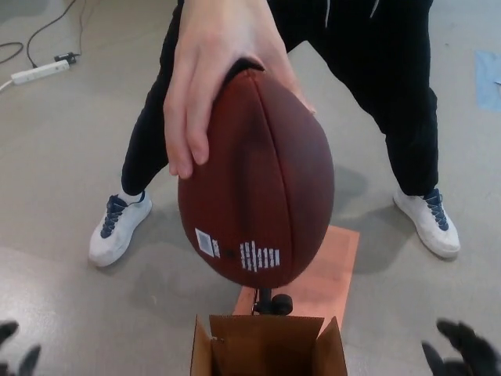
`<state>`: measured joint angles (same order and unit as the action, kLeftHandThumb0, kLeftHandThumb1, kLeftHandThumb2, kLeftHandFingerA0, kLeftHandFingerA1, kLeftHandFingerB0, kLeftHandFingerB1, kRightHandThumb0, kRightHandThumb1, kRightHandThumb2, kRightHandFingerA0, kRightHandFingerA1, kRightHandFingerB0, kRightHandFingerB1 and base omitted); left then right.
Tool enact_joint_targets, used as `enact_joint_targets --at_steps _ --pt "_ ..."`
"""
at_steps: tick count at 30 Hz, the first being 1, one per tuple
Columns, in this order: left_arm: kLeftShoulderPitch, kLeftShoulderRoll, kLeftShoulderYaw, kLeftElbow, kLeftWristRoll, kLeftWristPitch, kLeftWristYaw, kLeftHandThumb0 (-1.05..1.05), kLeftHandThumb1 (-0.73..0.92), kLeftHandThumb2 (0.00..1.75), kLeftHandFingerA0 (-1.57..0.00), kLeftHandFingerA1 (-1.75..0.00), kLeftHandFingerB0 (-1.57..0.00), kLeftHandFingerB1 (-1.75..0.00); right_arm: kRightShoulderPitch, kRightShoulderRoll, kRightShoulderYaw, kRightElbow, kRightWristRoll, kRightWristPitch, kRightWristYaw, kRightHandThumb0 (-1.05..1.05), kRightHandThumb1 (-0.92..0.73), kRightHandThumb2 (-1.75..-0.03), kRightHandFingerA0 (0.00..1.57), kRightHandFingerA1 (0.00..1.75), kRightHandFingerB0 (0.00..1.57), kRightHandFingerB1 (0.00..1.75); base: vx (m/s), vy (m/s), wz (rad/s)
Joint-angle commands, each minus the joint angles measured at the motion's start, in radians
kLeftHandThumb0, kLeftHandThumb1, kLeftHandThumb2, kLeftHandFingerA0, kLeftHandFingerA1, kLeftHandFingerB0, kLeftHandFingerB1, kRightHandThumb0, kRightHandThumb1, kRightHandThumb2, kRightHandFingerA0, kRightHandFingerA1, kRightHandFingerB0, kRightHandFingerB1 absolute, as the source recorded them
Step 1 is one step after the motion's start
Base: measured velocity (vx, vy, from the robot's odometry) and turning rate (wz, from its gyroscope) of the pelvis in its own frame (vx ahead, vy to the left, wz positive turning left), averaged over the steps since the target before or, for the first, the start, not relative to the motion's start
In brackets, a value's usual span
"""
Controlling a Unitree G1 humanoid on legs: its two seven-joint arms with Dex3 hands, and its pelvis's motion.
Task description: Use both hands to pick up a football from a person and place it into a container beneath
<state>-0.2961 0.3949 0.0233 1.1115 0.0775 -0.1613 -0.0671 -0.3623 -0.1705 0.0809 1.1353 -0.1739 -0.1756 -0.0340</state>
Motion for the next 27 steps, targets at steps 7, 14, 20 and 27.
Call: enact_joint_targets --at_steps 7,14,20,27 --pt "-0.030 0.040 0.010 0.106 0.020 -0.128 0.022 -0.63 0.72 0.88 -0.18 -0.41 -0.09 -0.37 -0.026 -0.033 0.000 0.112 -0.029 -0.180 -0.065 -0.64 -0.92 -0.70 0.27 0.36 0.02 0.14 0.00 0.000 0.00" --pt "-0.033 0.039 0.009 0.116 0.022 -0.142 0.023 -0.63 0.72 0.88 -0.17 -0.41 -0.08 -0.37 -0.022 -0.026 -0.018 0.119 -0.016 -0.215 -0.072 -0.64 -0.92 -0.70 0.27 0.36 0.00 0.10 0.00 0.000 0.00" --pt "0.046 -0.025 0.127 -0.024 -0.135 -0.246 -0.116 -0.66 0.69 1.02 0.00 -0.33 0.00 -0.29 0.030 0.050 -0.159 -0.040 0.135 -0.408 -0.032 -0.67 -0.92 -0.75 0.25 0.36 0.00 0.04 0.00 0.000 0.00" --pt "0.239 -0.112 0.105 -0.592 -0.218 -0.249 -0.180 -0.77 0.77 1.07 -0.05 -0.28 -0.05 -0.20 0.175 0.124 -0.128 -0.532 0.132 -0.462 -0.032 -0.73 -0.92 -0.77 0.26 0.37 0.00 0.04 0.00 0.000 0.00"
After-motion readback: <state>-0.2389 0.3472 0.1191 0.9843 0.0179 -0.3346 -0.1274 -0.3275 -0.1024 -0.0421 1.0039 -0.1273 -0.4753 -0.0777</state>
